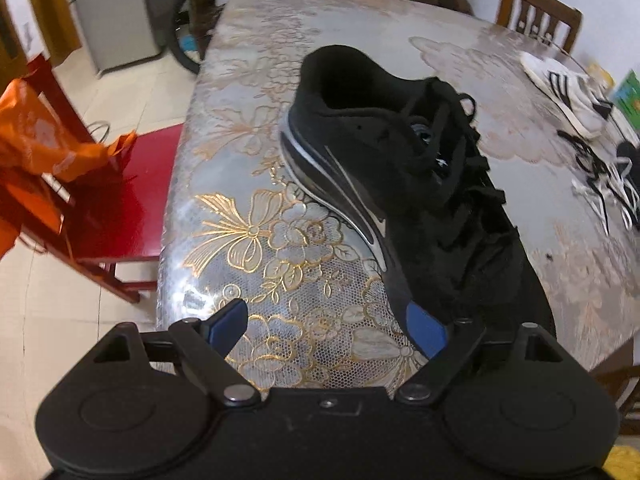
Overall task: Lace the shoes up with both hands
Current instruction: 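Set the black sneaker down on the table with the left gripper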
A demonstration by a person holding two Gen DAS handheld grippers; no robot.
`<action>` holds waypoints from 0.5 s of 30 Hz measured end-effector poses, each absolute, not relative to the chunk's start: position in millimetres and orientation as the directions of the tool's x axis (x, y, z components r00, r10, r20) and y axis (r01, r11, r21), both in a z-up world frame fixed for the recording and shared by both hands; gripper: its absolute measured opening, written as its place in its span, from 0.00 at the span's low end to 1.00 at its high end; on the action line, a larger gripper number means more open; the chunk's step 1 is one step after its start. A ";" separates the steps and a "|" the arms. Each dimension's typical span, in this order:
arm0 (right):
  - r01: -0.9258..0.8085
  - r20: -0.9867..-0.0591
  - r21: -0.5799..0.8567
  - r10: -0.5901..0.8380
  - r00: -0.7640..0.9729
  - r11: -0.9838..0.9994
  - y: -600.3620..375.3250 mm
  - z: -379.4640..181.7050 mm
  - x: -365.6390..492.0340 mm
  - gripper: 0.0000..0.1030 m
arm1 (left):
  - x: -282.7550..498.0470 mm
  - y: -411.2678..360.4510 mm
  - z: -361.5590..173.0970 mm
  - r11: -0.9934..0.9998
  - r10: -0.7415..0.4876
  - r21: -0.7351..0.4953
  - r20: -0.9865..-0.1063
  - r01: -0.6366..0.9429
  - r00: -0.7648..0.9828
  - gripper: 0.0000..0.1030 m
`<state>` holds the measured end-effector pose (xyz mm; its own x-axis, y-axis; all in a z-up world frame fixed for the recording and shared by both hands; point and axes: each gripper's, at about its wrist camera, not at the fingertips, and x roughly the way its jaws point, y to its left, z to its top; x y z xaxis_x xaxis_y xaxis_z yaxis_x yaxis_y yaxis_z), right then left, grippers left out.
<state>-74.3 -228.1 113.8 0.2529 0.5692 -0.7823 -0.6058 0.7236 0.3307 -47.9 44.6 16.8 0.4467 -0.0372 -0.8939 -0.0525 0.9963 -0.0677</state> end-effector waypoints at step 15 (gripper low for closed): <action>-0.447 -0.726 0.303 0.508 0.464 0.842 -163.1 68.5 -76.6 0.62 | -55.2 56.5 9.9 0.996 -0.047 -0.075 -0.900 -0.047 0.433 0.83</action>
<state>-76.6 -163.1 68.5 0.4644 0.5078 -0.7256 -0.4470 0.8417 0.3029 -55.2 56.5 9.9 0.4326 -0.0471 -0.9004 -0.0472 0.9961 -0.0748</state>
